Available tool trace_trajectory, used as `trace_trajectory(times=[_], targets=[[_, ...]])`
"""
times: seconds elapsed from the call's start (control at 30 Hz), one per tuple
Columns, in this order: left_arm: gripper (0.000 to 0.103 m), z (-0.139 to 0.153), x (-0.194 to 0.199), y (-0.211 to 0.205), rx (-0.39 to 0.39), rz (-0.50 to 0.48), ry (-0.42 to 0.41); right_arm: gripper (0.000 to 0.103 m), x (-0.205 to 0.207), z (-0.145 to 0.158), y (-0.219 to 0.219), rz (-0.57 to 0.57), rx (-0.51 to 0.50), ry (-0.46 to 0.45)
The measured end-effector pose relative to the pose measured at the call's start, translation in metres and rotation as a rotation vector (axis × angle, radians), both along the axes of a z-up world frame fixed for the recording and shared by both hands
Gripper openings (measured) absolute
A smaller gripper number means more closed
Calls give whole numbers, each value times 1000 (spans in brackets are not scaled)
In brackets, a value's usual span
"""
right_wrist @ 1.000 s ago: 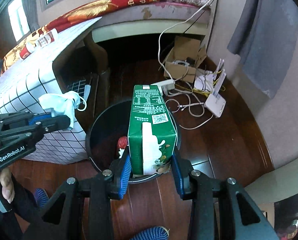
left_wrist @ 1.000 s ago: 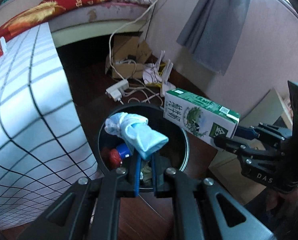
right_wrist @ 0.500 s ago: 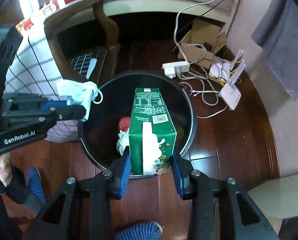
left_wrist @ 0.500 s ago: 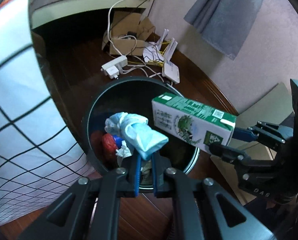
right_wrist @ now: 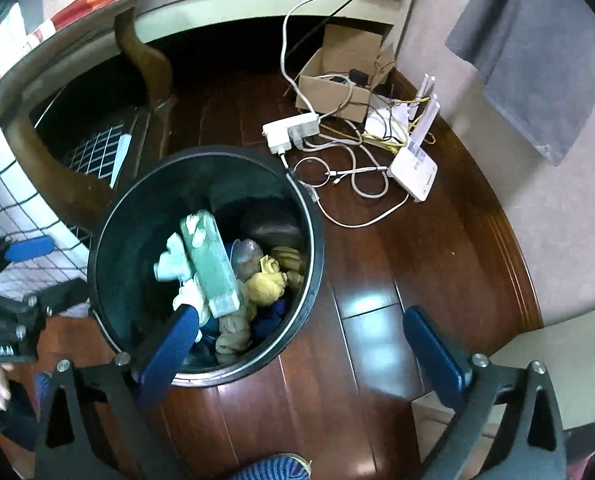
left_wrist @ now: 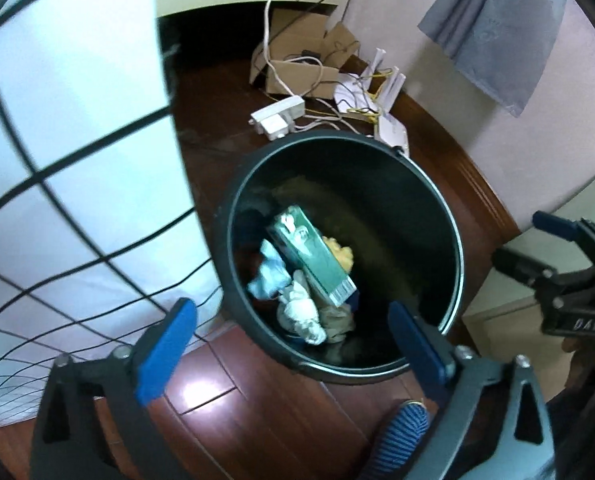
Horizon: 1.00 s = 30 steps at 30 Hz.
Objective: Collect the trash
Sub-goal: 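Open both tools to drop the green carton and blue mask into the bin, then move both tools back toward the red cup and white milk carton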
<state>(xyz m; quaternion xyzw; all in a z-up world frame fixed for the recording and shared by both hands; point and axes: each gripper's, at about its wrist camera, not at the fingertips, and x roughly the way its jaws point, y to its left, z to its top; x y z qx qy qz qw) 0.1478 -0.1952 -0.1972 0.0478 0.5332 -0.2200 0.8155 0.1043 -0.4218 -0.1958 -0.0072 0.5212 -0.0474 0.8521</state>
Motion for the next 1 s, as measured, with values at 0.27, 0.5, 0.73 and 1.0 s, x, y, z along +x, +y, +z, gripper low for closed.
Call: trace_trajectory(times=[0.27, 0.5, 0.73, 1.0], targets=[[103, 14, -14, 10, 35, 24, -44, 103, -11, 17, 6, -10, -4, -46], [103, 52, -30, 22, 41, 30, -134, 103, -20, 48, 20, 20, 0, -103], [103, 80, -39, 41, 45, 65, -194, 103, -28, 77, 42, 61, -4, -160], [103, 115, -49, 71, 35, 119, -271, 103, -31, 123, 74, 118, 1, -245]])
